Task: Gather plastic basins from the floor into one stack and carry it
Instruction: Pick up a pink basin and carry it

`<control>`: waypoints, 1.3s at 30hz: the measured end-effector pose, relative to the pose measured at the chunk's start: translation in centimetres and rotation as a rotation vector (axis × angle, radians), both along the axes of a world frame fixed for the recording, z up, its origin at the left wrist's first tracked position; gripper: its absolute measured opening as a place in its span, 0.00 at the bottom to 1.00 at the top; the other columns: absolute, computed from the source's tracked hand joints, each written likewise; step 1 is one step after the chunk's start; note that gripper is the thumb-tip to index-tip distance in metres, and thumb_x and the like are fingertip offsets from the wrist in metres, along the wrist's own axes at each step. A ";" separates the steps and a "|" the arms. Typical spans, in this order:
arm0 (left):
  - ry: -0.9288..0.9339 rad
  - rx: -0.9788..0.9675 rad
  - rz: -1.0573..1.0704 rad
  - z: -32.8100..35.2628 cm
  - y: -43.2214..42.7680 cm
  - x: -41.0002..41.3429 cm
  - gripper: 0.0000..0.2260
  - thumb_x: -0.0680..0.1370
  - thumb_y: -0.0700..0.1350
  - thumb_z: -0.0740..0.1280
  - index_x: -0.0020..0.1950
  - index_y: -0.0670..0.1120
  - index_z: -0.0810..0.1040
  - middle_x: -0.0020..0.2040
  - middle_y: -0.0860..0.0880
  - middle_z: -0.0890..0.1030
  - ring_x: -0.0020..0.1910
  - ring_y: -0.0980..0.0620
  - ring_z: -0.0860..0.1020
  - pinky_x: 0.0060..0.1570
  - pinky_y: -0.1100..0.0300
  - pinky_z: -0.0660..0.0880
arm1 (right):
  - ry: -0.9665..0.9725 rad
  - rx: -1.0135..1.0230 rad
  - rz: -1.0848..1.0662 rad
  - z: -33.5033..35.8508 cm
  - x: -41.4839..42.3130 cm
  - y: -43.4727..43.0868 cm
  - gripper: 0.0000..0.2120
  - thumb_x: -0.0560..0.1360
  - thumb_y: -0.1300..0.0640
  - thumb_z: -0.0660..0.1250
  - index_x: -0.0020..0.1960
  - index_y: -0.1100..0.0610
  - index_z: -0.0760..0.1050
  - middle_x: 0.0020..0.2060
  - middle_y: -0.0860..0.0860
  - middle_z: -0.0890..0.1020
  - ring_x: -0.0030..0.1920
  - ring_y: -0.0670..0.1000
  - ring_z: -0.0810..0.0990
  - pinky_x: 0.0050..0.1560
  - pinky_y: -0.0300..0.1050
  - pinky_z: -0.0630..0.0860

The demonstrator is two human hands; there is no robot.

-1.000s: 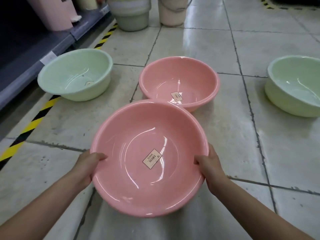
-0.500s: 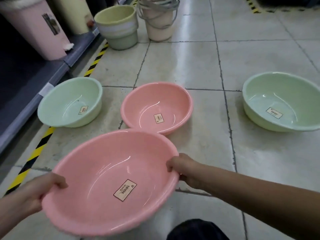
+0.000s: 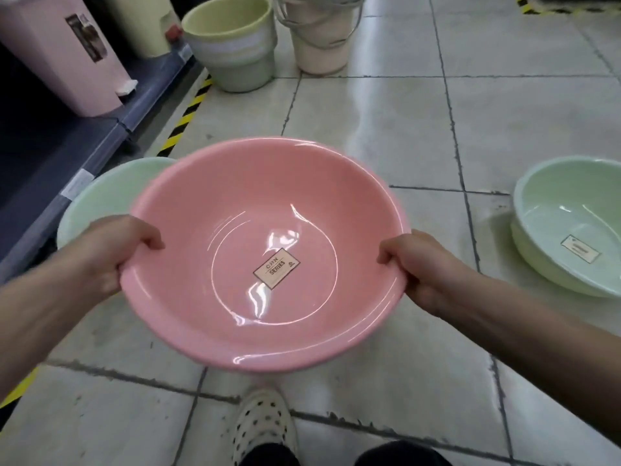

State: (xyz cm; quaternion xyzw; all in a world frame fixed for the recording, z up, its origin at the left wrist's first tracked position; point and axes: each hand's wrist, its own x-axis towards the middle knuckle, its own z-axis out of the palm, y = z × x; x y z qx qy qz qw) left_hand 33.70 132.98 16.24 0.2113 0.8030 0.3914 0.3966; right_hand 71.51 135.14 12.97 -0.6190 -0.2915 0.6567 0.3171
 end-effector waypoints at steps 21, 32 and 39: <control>-0.084 0.021 -0.042 -18.4 12.9 8.3 0.19 0.69 0.31 0.62 0.57 0.45 0.75 0.43 0.45 0.79 0.41 0.44 0.77 0.45 0.52 0.78 | -0.463 0.172 -0.042 -16.4 2.6 12.9 0.19 0.70 0.64 0.65 0.60 0.53 0.70 0.47 0.50 0.79 0.48 0.55 0.80 0.46 0.53 0.81; -0.072 -0.014 -0.145 -17.8 18.1 8.8 0.20 0.69 0.32 0.62 0.59 0.44 0.76 0.48 0.42 0.80 0.42 0.43 0.78 0.43 0.51 0.78 | -0.574 0.091 -0.065 -15.7 3.0 15.5 0.18 0.74 0.64 0.64 0.62 0.56 0.69 0.49 0.54 0.78 0.48 0.57 0.79 0.45 0.50 0.78; -0.009 0.137 -0.321 -14.1 24.1 16.6 0.22 0.66 0.32 0.63 0.59 0.43 0.76 0.48 0.41 0.79 0.41 0.41 0.78 0.39 0.53 0.77 | -0.369 0.146 -0.388 -13.3 10.8 15.7 0.17 0.70 0.67 0.63 0.58 0.56 0.73 0.44 0.55 0.80 0.41 0.56 0.80 0.40 0.47 0.79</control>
